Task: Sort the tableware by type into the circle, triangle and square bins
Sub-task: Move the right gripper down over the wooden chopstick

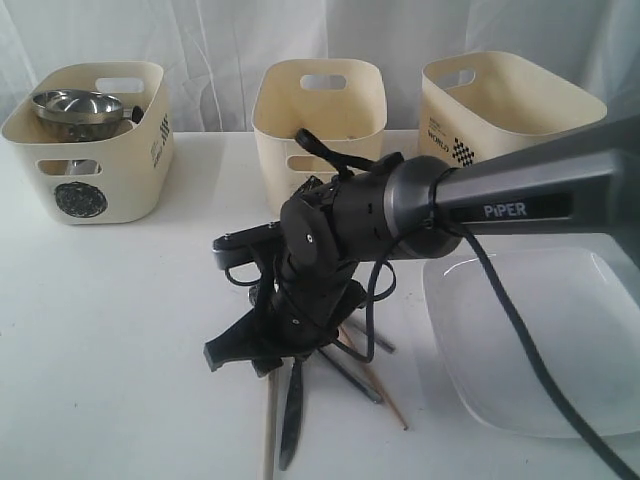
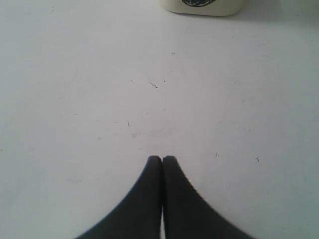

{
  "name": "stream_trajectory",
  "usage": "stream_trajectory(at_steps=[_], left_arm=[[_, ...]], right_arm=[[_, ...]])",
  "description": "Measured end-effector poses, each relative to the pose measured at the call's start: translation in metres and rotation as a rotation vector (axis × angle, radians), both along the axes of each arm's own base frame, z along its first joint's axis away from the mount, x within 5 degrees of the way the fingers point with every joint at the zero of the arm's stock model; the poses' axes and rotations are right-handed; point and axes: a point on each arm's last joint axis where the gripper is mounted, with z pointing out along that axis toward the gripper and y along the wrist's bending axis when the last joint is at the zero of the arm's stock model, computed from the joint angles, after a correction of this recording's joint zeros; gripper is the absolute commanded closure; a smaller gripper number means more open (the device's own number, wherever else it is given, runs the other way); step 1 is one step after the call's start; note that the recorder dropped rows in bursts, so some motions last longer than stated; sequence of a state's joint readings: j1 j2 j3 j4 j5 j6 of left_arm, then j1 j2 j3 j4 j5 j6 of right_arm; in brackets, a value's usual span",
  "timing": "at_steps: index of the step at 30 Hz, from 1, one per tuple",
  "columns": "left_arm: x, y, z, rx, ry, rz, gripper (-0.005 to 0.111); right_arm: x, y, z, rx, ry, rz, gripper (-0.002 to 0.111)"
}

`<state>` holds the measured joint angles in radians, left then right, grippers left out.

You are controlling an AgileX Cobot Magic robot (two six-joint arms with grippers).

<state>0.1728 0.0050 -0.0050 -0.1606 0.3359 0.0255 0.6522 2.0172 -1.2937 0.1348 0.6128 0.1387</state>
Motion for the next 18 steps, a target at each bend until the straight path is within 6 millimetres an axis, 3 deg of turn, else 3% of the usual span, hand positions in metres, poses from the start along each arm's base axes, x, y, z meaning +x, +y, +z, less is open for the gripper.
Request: stream_trajectory(at_steps=[5, 15, 18], left_arm=[[0.000, 0.000, 0.000, 0.000, 0.000, 0.000, 0.107], [0.000, 0.000, 0.000, 0.000, 0.000, 0.000, 0.107], [0.000, 0.000, 0.000, 0.000, 0.000, 0.000, 0.107]], right_arm=[[0.002, 0.001, -0.001, 0.011, -0.018, -0.003, 0.076], [0.005, 0.003, -0.010, 0.014, -0.016, -0.009, 0.077], [0.006, 0.004, -0.011, 0.013, -0.016, -0.009, 0.089]])
